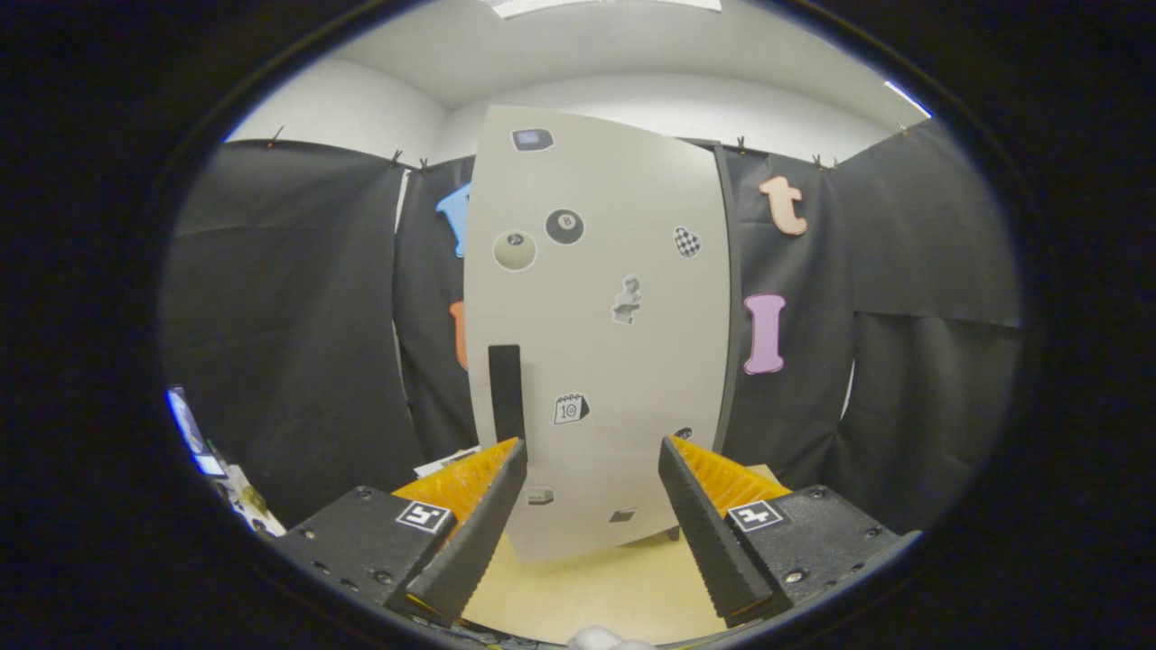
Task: Open the shoe cabinet door, grab the shoes and put them into the shoe cabinet, then close the shoe cabinet door.
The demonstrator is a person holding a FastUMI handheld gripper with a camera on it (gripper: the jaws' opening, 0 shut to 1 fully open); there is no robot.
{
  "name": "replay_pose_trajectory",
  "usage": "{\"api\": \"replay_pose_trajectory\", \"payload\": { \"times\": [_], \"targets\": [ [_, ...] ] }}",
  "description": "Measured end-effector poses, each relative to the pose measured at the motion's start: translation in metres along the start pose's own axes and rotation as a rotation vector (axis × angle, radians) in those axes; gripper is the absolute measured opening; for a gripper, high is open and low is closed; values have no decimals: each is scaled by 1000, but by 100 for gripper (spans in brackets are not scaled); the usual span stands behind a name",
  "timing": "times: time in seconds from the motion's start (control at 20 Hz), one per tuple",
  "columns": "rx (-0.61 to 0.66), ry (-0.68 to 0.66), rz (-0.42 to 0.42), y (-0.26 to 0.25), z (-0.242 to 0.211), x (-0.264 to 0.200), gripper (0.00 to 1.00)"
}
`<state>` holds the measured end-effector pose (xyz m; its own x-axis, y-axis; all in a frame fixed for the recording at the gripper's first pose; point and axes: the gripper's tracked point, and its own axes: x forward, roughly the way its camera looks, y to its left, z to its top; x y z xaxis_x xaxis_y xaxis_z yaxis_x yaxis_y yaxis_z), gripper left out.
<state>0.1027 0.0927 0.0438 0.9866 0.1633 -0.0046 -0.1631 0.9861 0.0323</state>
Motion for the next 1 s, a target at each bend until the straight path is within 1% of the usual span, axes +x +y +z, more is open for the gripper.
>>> {"api": "replay_pose_trajectory", "payload": {
  "times": [0.25, 0.6, 0.75, 0.9, 1.0],
  "targets": [
    [-2, -33, -50, -15, 7, -42, 97],
    [-24, -58, -116, -38, -1, -92, 97],
    [-13, -38, -107, -40, -12, -104, 97],
    [9, -29, -79, -37, -25, -105, 97],
    [16, -19, -76, -37, -35, -107, 97]
  ]
}}
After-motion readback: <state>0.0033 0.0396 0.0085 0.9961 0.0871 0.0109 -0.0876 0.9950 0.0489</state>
